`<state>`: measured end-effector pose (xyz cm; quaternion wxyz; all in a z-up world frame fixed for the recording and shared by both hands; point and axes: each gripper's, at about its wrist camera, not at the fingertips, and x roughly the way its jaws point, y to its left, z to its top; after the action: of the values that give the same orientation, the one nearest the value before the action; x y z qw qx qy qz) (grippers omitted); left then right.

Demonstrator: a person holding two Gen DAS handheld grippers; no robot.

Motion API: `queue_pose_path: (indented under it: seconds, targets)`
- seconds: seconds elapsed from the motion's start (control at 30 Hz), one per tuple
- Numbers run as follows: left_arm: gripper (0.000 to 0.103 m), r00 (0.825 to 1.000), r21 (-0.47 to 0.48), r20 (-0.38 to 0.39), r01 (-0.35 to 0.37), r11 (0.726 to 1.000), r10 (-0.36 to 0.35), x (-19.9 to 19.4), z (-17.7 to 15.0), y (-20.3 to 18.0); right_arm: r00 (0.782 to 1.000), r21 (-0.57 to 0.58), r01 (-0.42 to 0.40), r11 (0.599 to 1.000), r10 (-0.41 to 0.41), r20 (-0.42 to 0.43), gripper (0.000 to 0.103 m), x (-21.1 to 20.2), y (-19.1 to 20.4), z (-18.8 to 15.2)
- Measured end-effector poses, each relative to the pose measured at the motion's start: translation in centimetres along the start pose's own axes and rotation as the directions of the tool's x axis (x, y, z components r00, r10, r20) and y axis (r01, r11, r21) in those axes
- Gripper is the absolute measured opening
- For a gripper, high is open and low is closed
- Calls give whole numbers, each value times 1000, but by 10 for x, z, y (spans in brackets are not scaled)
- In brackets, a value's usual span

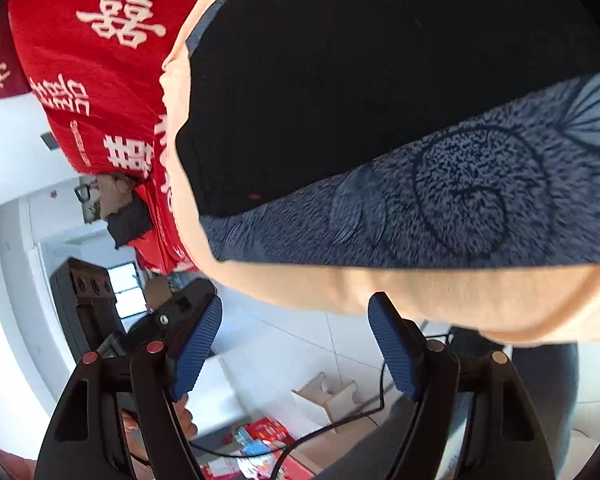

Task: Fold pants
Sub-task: 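Grasp the patterned cuff with both grippers and lift it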

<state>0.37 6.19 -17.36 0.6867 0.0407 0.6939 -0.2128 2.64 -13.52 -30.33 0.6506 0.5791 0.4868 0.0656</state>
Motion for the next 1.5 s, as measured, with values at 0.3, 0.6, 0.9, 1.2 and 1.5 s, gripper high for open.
queue_pose_path:
  seconds: [0.3,0.6,0.9,1.2,1.5]
  targets:
    - [103,988,-12,-10,153,988,-153,33,6,9,963,3,-225,974,222,154,79,-26,11,30]
    - [103,937,-265,105,350,899,-334,47,28,19,979,-25,-176,984,177,102,79,-52,20,22]
    - [102,949,-183,124,310,933,-291,52,43,13,970,185,-48,982,2,243,79,-133,-77,-25]
    - [61,981,-141,85,187,972,-176,52,46,6,920,336,-284,898,156,360,8,-170,-132,-31]
    - [27,961,-242,156,259,935,-226,-3,75,6,972,96,-115,989,92,218,8,-216,-27,47]
